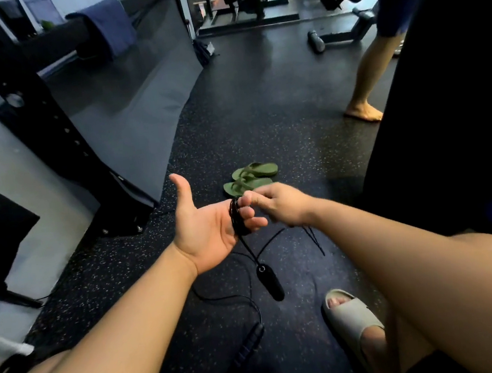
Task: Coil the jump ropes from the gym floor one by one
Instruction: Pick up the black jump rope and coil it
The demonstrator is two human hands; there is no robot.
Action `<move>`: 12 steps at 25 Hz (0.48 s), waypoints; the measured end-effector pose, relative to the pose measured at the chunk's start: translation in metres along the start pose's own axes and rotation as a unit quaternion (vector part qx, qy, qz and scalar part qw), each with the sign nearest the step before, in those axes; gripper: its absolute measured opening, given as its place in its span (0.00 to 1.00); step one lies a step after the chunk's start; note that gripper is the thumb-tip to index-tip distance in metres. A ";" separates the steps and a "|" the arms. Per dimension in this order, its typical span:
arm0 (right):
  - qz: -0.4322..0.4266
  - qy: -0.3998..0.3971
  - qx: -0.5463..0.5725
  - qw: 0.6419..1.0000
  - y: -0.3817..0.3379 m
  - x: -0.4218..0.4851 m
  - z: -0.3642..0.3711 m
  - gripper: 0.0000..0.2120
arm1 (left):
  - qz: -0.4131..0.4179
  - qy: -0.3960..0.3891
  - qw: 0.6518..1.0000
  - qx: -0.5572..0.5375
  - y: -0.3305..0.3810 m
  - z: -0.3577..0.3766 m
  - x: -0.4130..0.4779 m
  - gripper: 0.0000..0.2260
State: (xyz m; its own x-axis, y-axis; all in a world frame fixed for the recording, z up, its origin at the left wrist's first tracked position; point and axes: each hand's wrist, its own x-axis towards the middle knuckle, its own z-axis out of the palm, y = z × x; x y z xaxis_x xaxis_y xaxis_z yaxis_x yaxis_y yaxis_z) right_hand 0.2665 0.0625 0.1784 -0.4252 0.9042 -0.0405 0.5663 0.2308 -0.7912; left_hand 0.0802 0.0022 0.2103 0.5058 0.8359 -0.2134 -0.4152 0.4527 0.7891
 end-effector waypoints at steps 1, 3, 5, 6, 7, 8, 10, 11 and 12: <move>0.029 -0.017 0.014 0.999 0.001 -0.003 0.008 0.24 | 0.012 -0.003 1.000 -0.027 0.002 0.000 -0.001 0.55; 0.061 -0.058 0.029 0.996 0.000 -0.007 0.022 0.27 | 0.040 0.000 0.997 -0.072 0.004 0.000 -0.004 0.54; 0.082 -0.089 0.043 0.992 -0.004 -0.008 0.033 0.29 | 0.071 0.018 0.993 -0.090 0.006 -0.002 -0.004 0.53; 0.093 -0.104 0.049 0.989 -0.006 -0.008 0.036 0.29 | 0.090 0.028 0.991 -0.096 0.007 -0.003 -0.004 0.53; 0.103 -0.126 0.047 0.986 -0.009 -0.009 0.039 0.29 | 0.112 0.039 0.987 -0.104 0.009 -0.004 -0.004 0.53; 0.112 -0.155 0.031 0.981 -0.011 -0.009 0.040 0.29 | 0.135 0.051 0.983 -0.115 0.012 -0.006 -0.004 0.53; 0.126 -0.215 -0.029 0.968 -0.012 -0.012 0.041 0.26 | 0.173 0.085 0.972 -0.132 0.019 -0.009 -0.004 0.53; 0.130 -0.239 -0.058 0.961 -0.014 -0.013 0.042 0.23 | 0.188 0.104 0.967 -0.138 0.023 -0.012 -0.004 0.53; 0.131 -0.256 -0.076 0.955 -0.016 -0.014 0.042 0.19 | 0.200 0.124 0.962 -0.138 0.027 -0.016 -0.004 0.54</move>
State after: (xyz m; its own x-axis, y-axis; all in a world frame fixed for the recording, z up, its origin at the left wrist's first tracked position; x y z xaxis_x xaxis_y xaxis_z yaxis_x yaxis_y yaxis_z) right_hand 0.2341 0.0310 0.1661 -0.5220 0.6525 -0.5494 0.7806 0.1058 -0.6160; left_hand 0.0547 0.0157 0.2229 0.0818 0.9933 -0.0819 -0.7420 0.1156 0.6604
